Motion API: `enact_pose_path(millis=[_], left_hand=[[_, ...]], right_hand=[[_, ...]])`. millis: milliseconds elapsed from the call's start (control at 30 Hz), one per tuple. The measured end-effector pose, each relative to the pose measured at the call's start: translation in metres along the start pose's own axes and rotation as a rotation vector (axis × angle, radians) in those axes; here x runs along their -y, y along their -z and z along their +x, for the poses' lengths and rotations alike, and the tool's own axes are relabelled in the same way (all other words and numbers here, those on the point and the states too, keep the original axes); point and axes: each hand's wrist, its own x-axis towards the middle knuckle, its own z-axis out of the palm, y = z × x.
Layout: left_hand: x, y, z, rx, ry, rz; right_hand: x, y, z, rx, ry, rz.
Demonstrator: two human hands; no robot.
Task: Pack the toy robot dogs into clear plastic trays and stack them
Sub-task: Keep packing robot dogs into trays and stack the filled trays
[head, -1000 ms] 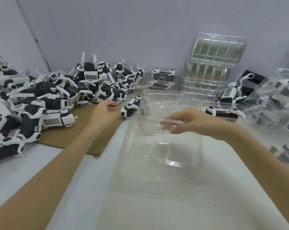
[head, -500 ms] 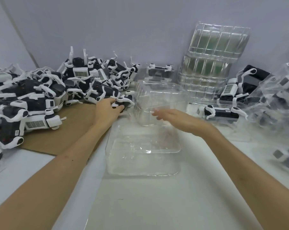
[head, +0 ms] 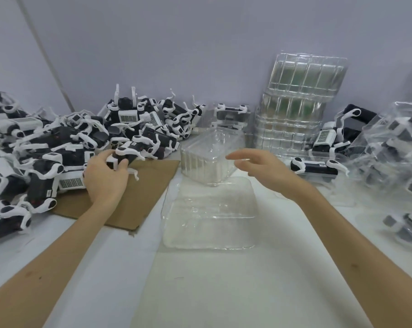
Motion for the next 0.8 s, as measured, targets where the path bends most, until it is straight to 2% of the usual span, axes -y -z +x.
enact_pose_path(millis=[67, 200, 300, 367, 433, 500, 567, 667, 733, 800], left_hand=[[-0.001, 0.01, -0.001, -0.052, -0.048, -0.011], [-0.014, 0.02, -0.011, -0.138, -0.142, -0.131], [-0.022, 0.023, -0.019, -0.178, -0.174, -0.246], [-0.027, 0.024, -0.024, -0.174, -0.194, -0.303], [-0.028, 0.027, -0.027, -0.142, -0.235, -0.339], [-0.026, 0.032, -0.03, -0.095, -0.277, -0.352], [-0.022, 0.037, -0.032, -0.027, -0.295, -0.376], [-0.019, 0.045, -0.036, 0.105, -0.348, -0.409], [-0.021, 0.047, -0.039, 0.227, -0.37, -0.483], [-0.025, 0.046, -0.042, 0.367, -0.363, -0.568]], right_hand=[[0.014, -0.008, 0.005, 0.037, -0.003, 0.037], [0.041, -0.032, 0.037, 0.227, -0.054, 0.043], [0.056, -0.052, 0.07, 0.457, -0.182, 0.12], [0.06, -0.065, 0.089, 0.56, -0.274, 0.075], [0.059, -0.075, 0.105, 0.513, -0.302, 0.016], [0.06, -0.078, 0.113, 0.394, -0.269, 0.077], [0.063, -0.071, 0.113, 0.323, -0.23, 0.284], [0.072, -0.042, 0.093, 0.306, -0.149, 0.619], [0.078, -0.019, 0.069, 0.323, -0.029, 0.632], [0.079, -0.004, 0.045, 0.347, 0.082, 0.512]])
